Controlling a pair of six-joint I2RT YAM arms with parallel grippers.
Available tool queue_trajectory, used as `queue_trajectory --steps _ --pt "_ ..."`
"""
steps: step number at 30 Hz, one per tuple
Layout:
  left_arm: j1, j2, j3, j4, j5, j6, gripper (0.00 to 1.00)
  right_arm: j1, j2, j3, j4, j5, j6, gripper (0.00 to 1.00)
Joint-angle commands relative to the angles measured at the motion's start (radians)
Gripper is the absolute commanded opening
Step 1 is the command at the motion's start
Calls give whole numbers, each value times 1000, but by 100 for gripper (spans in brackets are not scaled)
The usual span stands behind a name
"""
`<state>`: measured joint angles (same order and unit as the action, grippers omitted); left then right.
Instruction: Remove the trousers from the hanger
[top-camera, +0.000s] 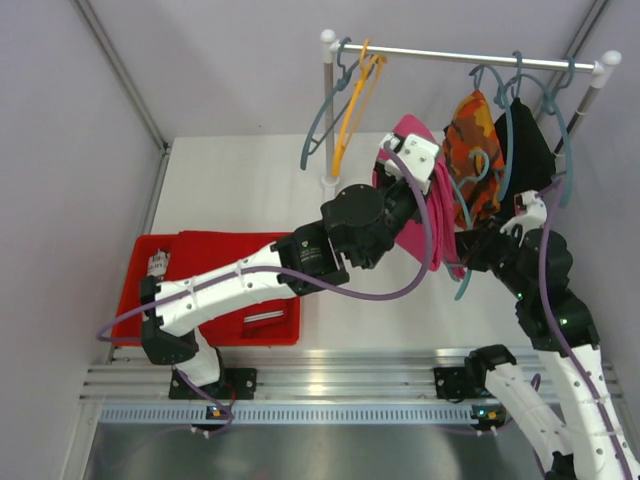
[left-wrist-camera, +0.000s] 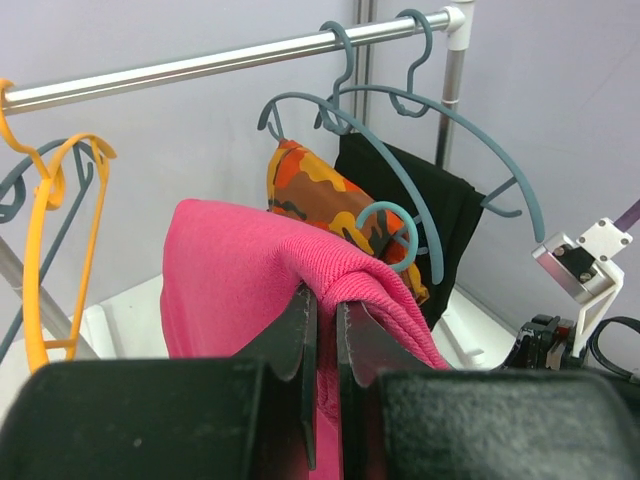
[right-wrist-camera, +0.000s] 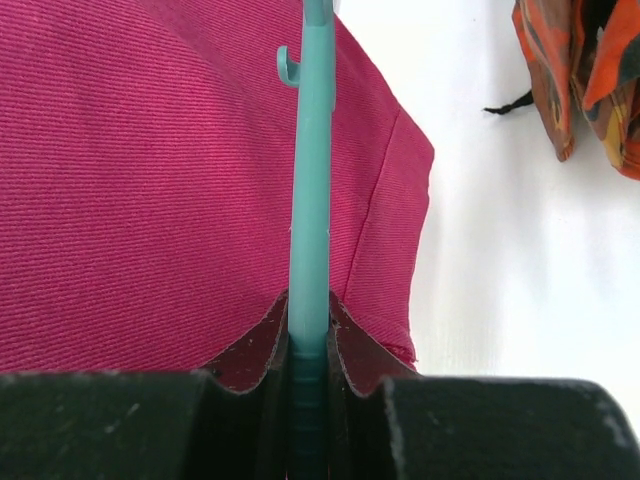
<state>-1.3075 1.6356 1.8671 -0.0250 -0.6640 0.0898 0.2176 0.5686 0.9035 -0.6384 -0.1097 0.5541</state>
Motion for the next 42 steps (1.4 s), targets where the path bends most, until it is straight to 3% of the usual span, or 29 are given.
queue_trajectory --steps 1,11,21,35,42 --pt "10 -86 139 240 17 51 0 -12 17 -38 -24 16 -20 0" --pt "10 -94 129 327 102 211 0 -14 45 -9 -95 -19 -28 0" --pt "13 -120 127 413 127 379 0 -12 83 35 -224 45 -19 0" --pt "24 -171 121 465 136 522 0 -14 106 15 -188 -45 81 0" --pt "93 -175 182 384 103 453 0 -14 97 41 -264 80 9 0"
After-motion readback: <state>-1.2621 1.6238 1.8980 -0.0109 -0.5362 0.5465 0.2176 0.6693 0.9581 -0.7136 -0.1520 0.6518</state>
